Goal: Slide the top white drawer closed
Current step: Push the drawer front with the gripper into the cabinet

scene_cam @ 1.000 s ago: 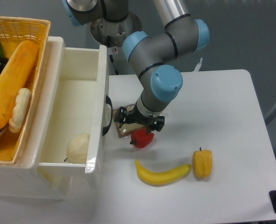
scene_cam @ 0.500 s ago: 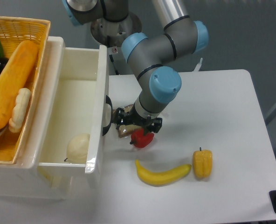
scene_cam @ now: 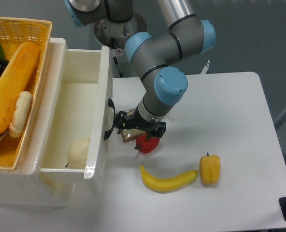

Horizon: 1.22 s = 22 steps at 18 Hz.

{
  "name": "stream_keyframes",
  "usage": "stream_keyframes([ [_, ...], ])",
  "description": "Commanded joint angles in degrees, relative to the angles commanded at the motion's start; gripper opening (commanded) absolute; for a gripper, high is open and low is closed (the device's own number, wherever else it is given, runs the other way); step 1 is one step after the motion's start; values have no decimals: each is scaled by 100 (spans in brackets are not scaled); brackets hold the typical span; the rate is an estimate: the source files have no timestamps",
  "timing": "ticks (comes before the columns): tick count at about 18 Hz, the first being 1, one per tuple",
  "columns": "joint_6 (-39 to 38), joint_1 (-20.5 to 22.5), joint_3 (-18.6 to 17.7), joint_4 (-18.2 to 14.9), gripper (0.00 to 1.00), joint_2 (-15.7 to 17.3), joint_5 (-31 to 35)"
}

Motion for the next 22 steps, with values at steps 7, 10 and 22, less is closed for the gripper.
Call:
stream_keyframes([
  [7, -105, -237, 0, 0, 100, 62, 8],
  [10, -141, -299, 0, 0, 100, 79, 9],
  [22, -325, -642, -26, 9, 100, 132, 53],
])
